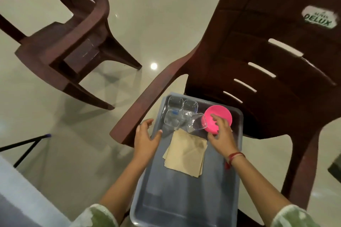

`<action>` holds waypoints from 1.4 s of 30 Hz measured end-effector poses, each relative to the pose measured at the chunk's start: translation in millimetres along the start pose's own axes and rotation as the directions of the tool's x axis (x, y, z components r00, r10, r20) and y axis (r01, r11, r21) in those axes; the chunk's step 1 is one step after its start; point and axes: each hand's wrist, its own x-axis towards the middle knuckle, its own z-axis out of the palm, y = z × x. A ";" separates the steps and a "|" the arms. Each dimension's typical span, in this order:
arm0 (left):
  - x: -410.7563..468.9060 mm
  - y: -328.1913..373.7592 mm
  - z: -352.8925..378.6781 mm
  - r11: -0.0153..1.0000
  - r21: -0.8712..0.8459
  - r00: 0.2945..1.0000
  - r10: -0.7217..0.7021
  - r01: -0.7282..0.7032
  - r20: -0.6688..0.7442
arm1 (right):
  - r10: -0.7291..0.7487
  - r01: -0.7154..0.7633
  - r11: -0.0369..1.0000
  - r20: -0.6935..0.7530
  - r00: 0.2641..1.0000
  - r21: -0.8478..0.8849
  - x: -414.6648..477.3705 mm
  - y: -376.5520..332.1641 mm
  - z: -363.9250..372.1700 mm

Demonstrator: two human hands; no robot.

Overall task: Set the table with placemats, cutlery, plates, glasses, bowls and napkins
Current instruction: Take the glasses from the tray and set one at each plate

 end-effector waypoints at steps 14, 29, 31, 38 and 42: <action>77.6 -25.1 38.5 0.959 0.150 0.896 0.160 -0.241 0.414 | -0.061 0.108 0.983 0.286 0.956 -0.151 60.2 8.8 16.5; 69.6 -42.4 80.2 0.954 0.171 0.969 0.243 -0.245 0.033 | -0.052 0.051 0.987 -0.001 0.999 -0.155 50.2 20.9 46.0; 62.5 -41.0 76.2 0.955 0.163 0.969 0.245 -0.246 0.024 | -0.047 0.045 0.994 -0.022 0.999 -0.102 43.9 18.8 44.1; 9.5 -5.7 32.7 0.956 0.124 0.962 0.270 -0.265 -0.024 | -0.106 0.128 0.984 -0.168 0.980 0.126 -7.8 -13.5 5.9; -42.0 26.4 -13.9 0.947 0.100 0.945 0.315 -0.307 -0.085 | -0.209 0.258 0.934 -0.208 0.955 0.246 -56.3 -52.2 -29.6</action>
